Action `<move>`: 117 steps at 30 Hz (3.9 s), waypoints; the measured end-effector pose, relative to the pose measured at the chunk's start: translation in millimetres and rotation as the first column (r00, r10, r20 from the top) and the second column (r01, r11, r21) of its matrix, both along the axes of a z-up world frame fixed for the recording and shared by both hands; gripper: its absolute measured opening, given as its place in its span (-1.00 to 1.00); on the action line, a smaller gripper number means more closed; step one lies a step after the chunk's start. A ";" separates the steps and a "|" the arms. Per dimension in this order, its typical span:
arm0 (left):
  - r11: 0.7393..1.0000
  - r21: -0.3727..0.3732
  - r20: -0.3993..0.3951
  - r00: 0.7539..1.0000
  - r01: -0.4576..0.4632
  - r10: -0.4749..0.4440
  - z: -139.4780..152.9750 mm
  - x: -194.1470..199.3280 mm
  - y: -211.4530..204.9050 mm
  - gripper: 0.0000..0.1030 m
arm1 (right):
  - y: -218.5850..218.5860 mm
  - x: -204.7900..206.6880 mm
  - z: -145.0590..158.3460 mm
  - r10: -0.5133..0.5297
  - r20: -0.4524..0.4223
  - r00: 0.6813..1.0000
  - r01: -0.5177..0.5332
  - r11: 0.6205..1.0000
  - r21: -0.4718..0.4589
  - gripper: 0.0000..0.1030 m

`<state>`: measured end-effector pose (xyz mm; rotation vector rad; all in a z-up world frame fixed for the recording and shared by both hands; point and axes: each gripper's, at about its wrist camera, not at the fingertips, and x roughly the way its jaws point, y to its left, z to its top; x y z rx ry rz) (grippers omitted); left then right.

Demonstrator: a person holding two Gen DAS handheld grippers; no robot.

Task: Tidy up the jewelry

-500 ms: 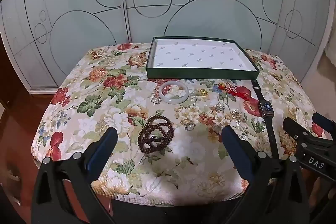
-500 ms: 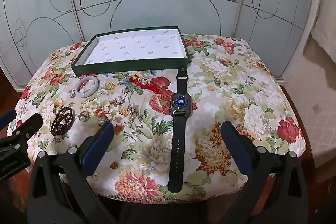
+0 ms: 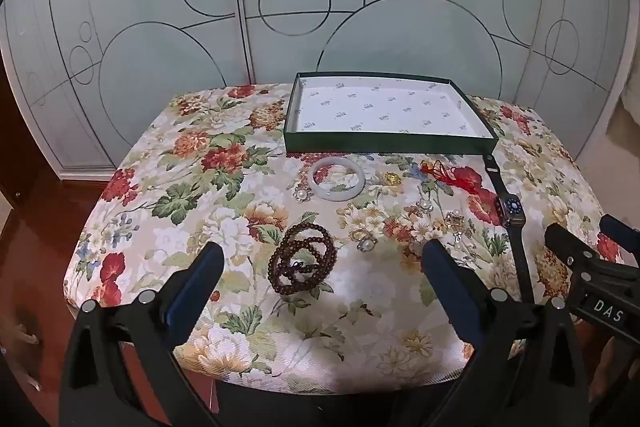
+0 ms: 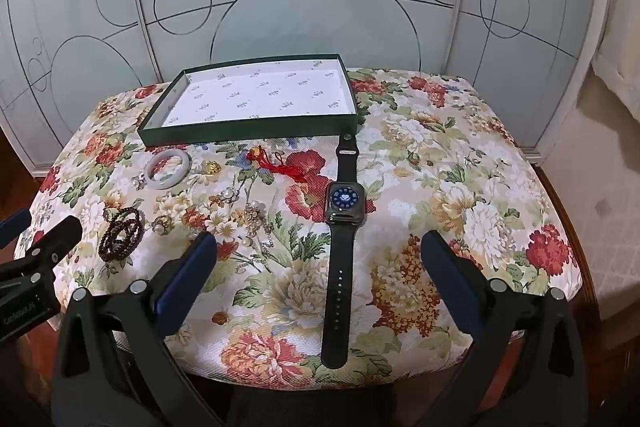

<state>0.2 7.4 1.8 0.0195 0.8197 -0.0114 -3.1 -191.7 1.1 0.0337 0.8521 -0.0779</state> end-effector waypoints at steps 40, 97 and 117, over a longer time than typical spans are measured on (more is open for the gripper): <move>1.000 0.009 -0.015 1.000 -0.009 0.009 -7.2 0.3 1.2 0.91 | -0.6 -0.3 -2.4 0.000 0.000 1.000 0.000 1.000 -0.003 0.96; 1.000 0.015 -0.060 0.998 -0.016 0.017 -25.1 9.6 16.3 0.91 | -8.4 2.4 -16.5 -0.012 -0.022 1.000 0.012 1.000 -0.013 0.96; 0.993 0.017 -0.108 0.987 -0.119 0.120 -68.4 65.8 47.1 0.92 | -23.8 72.9 -68.4 -0.044 -0.128 0.991 0.044 0.999 -0.002 0.57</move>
